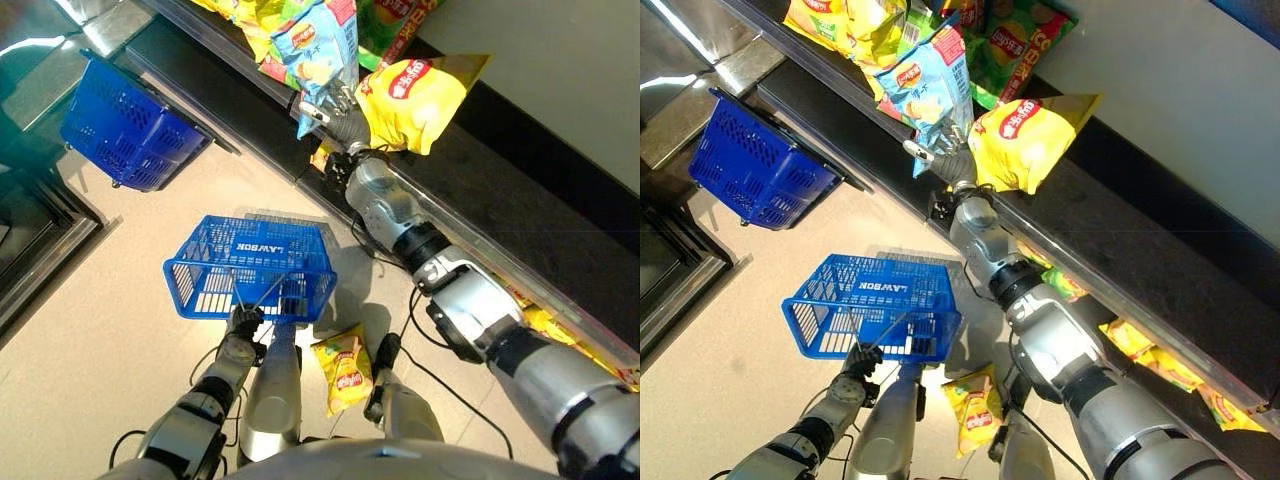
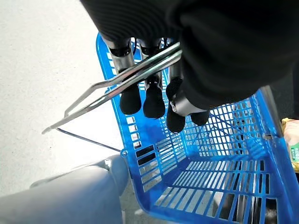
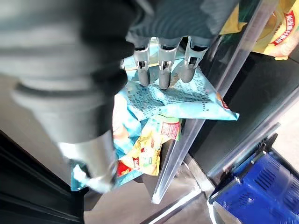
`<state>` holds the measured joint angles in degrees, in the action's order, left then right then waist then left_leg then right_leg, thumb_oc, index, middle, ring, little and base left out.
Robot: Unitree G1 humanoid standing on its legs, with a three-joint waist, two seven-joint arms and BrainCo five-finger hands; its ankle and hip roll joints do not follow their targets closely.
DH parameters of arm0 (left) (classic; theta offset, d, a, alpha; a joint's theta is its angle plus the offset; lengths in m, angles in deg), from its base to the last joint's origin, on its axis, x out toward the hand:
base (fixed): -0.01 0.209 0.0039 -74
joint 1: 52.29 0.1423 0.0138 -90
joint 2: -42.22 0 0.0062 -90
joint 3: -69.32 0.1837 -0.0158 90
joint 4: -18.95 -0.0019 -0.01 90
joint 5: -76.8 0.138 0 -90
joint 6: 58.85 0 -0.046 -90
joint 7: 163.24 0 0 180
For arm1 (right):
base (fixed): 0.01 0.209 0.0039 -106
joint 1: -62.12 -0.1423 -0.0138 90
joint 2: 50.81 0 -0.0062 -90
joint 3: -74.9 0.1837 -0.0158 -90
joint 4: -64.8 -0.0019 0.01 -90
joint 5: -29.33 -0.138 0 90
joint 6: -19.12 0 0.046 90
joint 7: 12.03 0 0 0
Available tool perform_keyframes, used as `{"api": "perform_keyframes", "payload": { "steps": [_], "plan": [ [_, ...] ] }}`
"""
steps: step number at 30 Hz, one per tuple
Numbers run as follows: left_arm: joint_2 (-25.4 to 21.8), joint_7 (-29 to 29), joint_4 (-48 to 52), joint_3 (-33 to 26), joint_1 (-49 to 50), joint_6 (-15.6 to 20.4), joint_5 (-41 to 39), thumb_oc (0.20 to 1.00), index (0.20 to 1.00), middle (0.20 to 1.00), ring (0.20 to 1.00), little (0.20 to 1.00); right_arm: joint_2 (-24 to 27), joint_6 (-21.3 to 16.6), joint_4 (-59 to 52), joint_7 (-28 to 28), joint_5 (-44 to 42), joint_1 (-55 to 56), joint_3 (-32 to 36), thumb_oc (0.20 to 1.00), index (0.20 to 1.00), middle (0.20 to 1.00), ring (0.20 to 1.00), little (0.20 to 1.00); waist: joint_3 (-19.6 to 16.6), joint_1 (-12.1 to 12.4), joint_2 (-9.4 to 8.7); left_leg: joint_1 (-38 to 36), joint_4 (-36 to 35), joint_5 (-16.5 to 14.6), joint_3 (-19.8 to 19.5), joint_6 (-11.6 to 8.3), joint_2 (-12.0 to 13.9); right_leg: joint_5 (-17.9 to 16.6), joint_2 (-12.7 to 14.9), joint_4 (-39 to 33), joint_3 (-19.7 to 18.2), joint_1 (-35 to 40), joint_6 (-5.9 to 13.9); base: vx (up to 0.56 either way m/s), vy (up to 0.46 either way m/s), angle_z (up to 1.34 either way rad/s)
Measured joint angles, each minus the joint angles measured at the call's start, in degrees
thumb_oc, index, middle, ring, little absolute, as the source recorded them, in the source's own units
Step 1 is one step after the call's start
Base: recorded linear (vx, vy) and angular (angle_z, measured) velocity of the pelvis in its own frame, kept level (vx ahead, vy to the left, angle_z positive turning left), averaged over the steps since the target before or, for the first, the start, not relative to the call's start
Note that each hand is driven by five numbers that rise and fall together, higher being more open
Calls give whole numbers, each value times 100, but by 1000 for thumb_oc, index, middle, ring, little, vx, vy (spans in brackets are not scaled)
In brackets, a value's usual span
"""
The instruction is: Pick up the snacks into the basket
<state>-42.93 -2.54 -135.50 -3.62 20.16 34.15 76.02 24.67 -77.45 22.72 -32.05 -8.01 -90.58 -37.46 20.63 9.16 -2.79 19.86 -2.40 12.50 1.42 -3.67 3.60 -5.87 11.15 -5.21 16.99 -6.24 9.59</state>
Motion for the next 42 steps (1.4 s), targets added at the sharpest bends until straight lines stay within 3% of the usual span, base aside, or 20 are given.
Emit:
{"api": "perform_keyframes", "payload": {
  "steps": [24,25,37,40,42],
  "plan": [
    [113,-111,-37,19,-6,-1,0,200,200,200,200,200,169,-7,0,-278,75,34,319,200,200,200,200,200,-81,-22,80,113,56,3,-139,5,-49,23,9,0,73,-9,-21,1,2,1],
    [113,-111,-37,19,-6,-1,0,200,200,200,200,200,221,-13,-7,-276,89,83,364,1000,1000,1000,1000,1000,-84,-24,79,112,57,4,-139,7,-52,19,11,0,73,-9,-14,0,0,0],
    [113,-112,-39,5,-13,-44,5,200,200,200,200,200,1027,23,-850,-286,1343,1266,161,1000,1000,1000,1000,1000,-92,-115,75,112,55,8,-133,11,-48,12,7,1,66,-13,-3,-5,0,0],
    [98,-120,-42,-40,-4,-55,8,200,200,200,200,200,1342,84,-1324,-274,1885,1624,119,1000,1000,1000,1000,1000,-93,-190,69,110,41,16,-129,19,-50,9,9,1,68,-15,1,-26,-4,0],
    [105,-135,-24,-95,-18,-98,23,200,200,200,200,200,1740,287,-1667,-300,2700,1901,111,1000,1000,1000,1000,1000,-94,-246,57,106,13,25,-115,25,-49,5,11,1,62,-26,8,-18,-10,0]
  ]
}}
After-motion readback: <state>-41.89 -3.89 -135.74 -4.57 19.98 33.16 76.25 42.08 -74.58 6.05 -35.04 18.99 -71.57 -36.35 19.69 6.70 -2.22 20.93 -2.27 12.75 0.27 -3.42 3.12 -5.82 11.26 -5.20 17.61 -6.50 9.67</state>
